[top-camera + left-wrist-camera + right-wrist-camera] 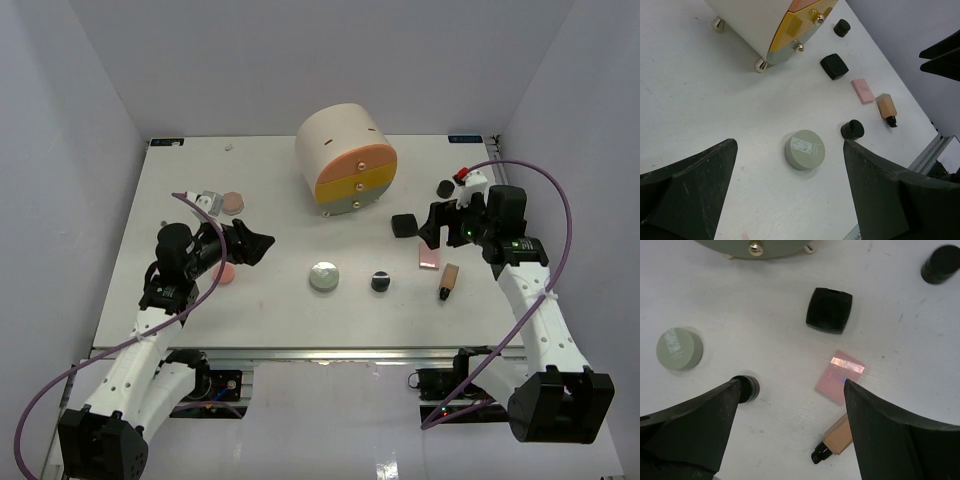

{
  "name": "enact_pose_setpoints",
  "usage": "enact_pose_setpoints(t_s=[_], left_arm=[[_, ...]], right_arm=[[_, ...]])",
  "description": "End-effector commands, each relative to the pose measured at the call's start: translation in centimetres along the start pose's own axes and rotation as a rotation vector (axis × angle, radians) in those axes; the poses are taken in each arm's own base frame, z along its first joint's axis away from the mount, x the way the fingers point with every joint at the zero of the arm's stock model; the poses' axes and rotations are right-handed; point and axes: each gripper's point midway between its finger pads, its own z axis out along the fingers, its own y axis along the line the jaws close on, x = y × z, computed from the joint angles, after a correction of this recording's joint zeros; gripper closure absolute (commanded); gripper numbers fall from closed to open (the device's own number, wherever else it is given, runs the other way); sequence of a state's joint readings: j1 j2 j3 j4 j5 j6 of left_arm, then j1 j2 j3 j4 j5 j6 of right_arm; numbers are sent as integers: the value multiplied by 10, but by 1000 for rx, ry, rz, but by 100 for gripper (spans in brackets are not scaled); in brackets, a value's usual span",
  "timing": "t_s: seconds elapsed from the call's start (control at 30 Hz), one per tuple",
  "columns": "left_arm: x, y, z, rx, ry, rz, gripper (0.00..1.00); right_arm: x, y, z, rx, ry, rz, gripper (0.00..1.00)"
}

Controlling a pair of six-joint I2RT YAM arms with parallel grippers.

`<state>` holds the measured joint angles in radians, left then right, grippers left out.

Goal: Organize the makeup

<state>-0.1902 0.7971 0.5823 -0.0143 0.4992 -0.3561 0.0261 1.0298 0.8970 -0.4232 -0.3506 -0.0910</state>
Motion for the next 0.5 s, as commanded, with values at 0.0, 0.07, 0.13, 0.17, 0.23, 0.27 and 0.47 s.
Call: enact_pose_setpoints(t_s=[0.0, 0.07, 0.13, 0.17, 0.23, 0.27, 0.47], left_arm=[[-12, -7, 3, 30, -19, 26, 2], [-7, -4, 4, 19, 5, 15, 2], [-5, -1, 4, 9, 14, 12, 2], [-4, 0, 5, 6, 17, 12, 2], [-3, 1, 6, 0, 20, 10, 2], [-3, 2, 6, -3, 23, 10, 2], [-3, 8, 7, -31, 25, 15, 2]], right_arm=[[-57, 39, -7, -244, -169, -280, 10], [-57, 63, -7, -382, -181, -427, 10], [-60, 76, -3, -440, -170, -486, 10], [-62, 81, 1, -454, -164, -493, 10], [-65, 85, 15, -457, -139, -475, 10], [-72, 85, 22, -445, -146, -458, 10], [-111, 87, 82, -293, -70, -201, 9]])
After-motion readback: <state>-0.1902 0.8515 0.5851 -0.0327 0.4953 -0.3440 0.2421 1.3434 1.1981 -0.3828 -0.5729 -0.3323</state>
